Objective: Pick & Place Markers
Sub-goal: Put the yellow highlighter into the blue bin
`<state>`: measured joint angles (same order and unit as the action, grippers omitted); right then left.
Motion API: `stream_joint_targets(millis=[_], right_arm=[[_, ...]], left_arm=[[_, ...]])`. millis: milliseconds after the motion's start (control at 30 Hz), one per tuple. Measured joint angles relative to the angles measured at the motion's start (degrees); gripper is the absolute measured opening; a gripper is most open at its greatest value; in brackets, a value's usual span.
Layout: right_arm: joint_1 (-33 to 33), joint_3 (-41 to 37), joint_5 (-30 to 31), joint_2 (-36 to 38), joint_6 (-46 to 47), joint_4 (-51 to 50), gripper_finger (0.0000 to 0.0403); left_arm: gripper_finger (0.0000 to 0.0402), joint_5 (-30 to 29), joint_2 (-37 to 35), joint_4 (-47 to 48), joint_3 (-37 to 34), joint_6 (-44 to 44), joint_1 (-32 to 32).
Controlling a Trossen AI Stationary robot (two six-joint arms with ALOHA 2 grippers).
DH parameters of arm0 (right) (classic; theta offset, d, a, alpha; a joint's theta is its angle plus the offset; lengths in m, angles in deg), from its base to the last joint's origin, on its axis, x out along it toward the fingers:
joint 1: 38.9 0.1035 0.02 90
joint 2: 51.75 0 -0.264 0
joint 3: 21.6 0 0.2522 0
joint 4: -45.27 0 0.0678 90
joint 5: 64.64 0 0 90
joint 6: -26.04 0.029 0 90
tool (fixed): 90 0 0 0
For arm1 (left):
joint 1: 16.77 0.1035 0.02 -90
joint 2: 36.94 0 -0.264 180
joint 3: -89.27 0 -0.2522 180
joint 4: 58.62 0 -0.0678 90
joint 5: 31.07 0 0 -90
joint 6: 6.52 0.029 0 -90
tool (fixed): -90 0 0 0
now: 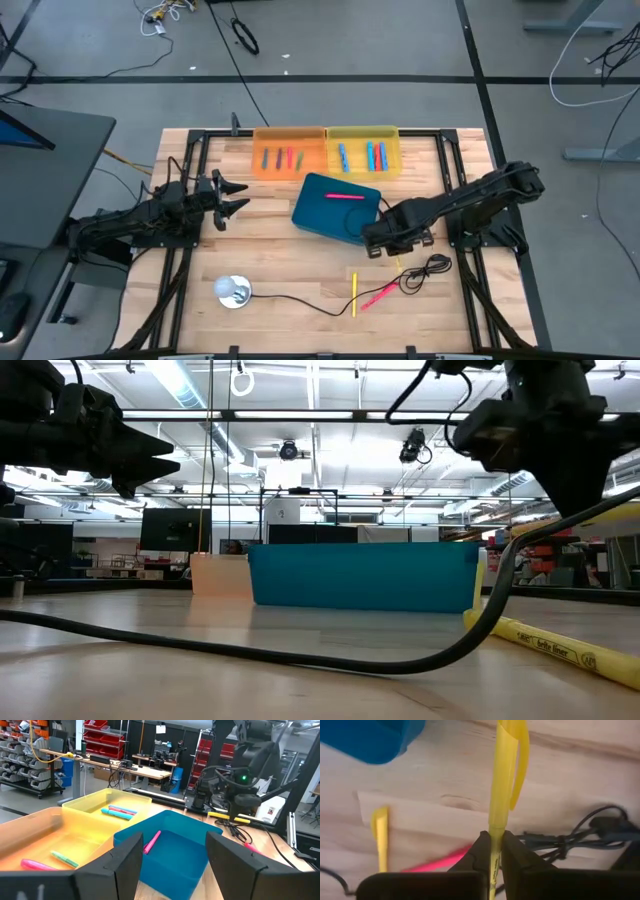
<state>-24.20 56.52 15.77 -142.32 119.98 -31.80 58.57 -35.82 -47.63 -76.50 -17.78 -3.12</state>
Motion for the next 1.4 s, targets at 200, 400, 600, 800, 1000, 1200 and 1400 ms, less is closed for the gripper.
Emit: stream_joint_targets(millis=[200,400,600,800,1000,1200,1400], right_arm=[[-1.1,2.4,-0.5,0.0,-10.2,-2.7,0.0018],[-1.5,4.4,-1.6,0.0,-18.1,-4.8,0.0018],[-1.6,5.8,-1.9,0.0,-27.2,-5.8,0.0018],[-1.5,6.1,-2.0,0.0,-39.7,-6.1,0.0018],[-1.5,6.1,-2.0,0.0,-49.7,-6.5,0.0018],[-1.6,6.1,-1.8,0.0,-56.8,-6.6,0.0018],[-4.8,6.6,-1.8,-0.9,-61.2,-7.7,0.0018]], left_arm=[[0.0222,0.0,0.0,0.0,0.0,0.0,0.0],[0.0222,0.0,0.0,0.0,0.0,0.0,0.0],[0.0222,0.0,0.0,0.0,0.0,-0.1,0.0],[0.0222,0.0,0.0,0.0,0.0,0.0,0.0],[0.0222,0.0,0.0,0.0,0.0,-0.1,0.0],[0.0222,0.0,0.0,0.0,0.0,0.0,0.0],[0.0222,0.0,0.0,0.0,0.0,-0.1,0.0]])
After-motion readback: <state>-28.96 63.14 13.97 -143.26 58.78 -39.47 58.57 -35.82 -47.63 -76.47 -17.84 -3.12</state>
